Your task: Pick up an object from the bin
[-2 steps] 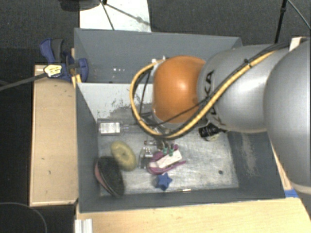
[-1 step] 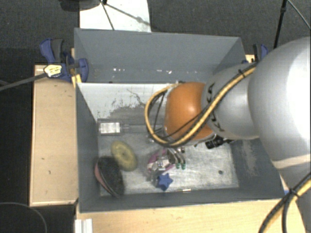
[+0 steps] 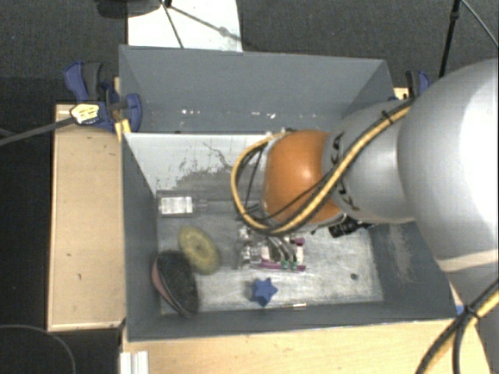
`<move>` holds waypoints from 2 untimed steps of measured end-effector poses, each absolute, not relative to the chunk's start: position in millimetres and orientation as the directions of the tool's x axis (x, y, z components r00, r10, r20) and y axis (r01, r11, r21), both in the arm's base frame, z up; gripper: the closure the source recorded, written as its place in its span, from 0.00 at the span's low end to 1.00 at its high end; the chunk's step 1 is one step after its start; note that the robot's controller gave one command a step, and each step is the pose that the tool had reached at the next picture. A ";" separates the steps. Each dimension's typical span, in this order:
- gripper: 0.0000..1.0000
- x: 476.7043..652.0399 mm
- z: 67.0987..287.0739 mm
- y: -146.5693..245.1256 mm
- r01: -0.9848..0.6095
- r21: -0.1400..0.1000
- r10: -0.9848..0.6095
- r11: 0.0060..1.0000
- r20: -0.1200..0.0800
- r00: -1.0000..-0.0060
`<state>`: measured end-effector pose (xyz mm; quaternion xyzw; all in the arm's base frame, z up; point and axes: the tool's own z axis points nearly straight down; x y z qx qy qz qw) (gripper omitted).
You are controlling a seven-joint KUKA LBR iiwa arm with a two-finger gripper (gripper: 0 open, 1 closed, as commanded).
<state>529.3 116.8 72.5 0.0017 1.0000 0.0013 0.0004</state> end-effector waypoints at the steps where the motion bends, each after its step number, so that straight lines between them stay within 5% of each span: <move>1: 0.00 529.9 71.4 115.7 0.006 0.002 0.006 1.000 -0.006 -1.000; 2: 0.00 519.6 71.3 64.9 -0.153 0.000 -0.153 0.988 -0.002 -0.988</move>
Offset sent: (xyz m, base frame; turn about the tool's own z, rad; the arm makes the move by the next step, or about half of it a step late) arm 0.0000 0.0000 0.0000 0.0000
